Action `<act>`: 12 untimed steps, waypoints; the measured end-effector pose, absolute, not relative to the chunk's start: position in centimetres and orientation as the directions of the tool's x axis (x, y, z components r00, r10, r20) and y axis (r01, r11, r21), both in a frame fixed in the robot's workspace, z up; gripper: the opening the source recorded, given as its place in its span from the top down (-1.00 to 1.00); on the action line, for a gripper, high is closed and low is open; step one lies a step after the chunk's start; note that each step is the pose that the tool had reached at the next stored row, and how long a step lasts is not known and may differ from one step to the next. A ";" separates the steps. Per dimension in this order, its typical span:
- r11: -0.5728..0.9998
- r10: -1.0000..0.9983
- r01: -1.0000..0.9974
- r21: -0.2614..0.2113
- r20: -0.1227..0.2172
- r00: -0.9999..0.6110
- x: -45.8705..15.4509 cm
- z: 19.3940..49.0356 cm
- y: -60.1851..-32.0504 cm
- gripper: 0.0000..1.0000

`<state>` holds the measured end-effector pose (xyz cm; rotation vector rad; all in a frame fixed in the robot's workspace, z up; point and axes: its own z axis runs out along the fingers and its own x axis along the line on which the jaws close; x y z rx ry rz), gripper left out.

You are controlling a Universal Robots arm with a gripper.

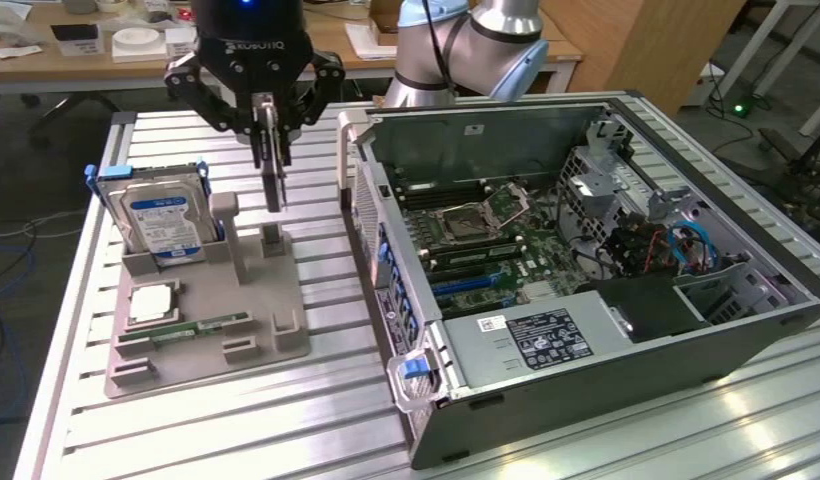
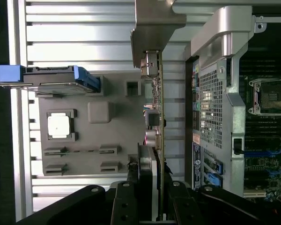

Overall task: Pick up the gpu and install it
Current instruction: 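Pick up the gpu and move the gpu toward the slot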

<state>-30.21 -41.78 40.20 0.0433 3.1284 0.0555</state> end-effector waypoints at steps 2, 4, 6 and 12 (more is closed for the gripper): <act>0.999 0.028 0.027 0.036 -0.012 -1.000 -29.8 40.2 -41.8 0.44; 0.999 0.028 0.027 0.036 -0.012 -1.000 -29.4 40.2 -41.8 0.44; 0.999 0.028 0.027 0.036 -0.012 -1.000 -29.0 40.2 -41.8 0.44; 0.999 0.028 0.027 0.036 -0.012 -1.000 -28.0 40.2 -41.8 0.44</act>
